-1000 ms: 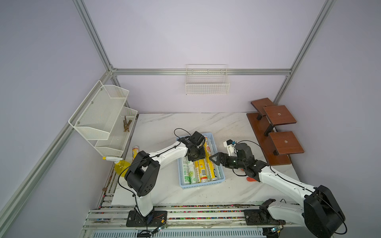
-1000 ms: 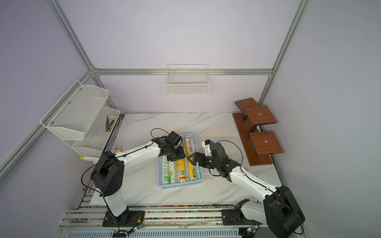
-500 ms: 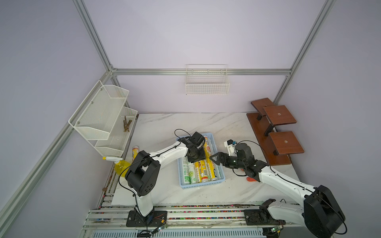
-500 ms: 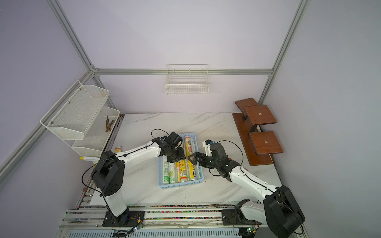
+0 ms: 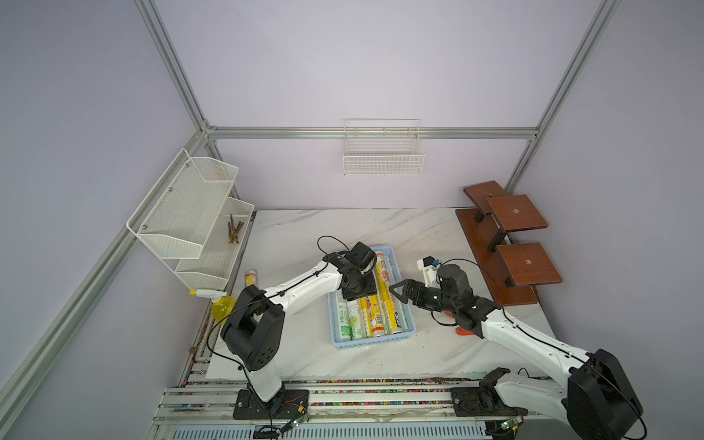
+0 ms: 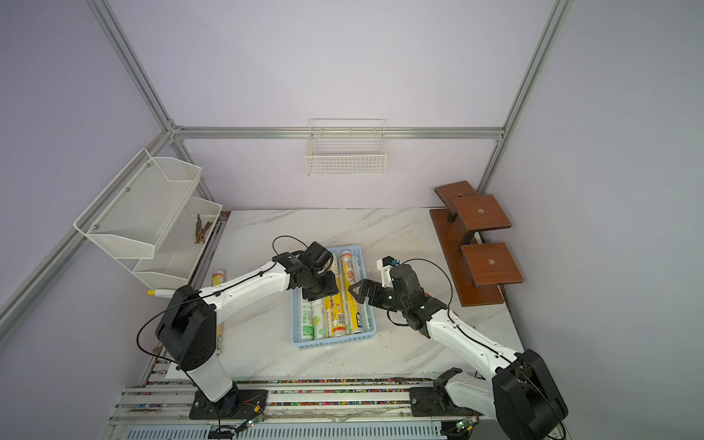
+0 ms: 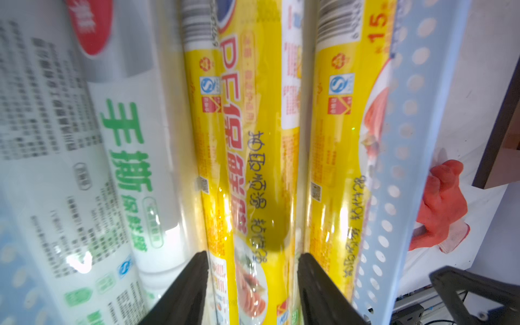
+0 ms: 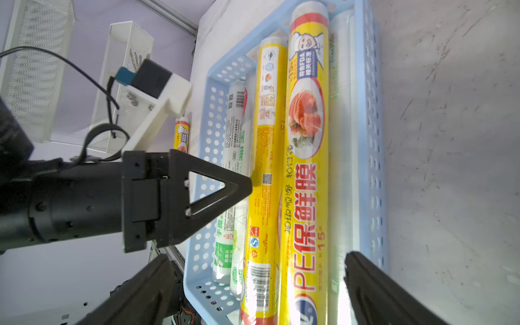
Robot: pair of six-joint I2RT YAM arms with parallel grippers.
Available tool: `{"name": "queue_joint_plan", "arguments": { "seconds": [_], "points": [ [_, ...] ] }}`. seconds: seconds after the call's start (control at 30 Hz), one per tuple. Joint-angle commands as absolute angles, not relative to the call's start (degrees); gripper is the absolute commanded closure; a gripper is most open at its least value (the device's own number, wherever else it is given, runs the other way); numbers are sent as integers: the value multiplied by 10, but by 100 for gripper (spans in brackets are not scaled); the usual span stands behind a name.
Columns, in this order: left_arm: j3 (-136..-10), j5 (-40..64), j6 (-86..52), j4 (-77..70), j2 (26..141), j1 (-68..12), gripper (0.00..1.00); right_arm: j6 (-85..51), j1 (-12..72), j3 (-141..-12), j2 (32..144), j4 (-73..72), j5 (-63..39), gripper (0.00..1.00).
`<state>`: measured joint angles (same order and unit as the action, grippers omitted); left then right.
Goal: Put the plastic wrap into the basket
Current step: Place the plastic wrap in the basket, then pick up the plastic wrap from the center of the board.
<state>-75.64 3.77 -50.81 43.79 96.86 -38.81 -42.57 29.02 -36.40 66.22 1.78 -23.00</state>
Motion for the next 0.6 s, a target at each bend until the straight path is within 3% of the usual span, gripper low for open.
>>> {"name": "queue_joint_plan", "arguments": {
  "seconds": [0.0, 0.3, 0.57],
  "points": [
    [-767, -32, -488, 451, 896, -388, 44, -429, 290, -363, 636, 1, -237, 1],
    [-688, -139, -476, 437, 757, -369, 44, -425, 307, -391, 614, -27, -267, 1],
    [-608, -221, -460, 426, 648, -352, 40, -379, 390, -452, 657, -10, -234, 1]
  ]
}}
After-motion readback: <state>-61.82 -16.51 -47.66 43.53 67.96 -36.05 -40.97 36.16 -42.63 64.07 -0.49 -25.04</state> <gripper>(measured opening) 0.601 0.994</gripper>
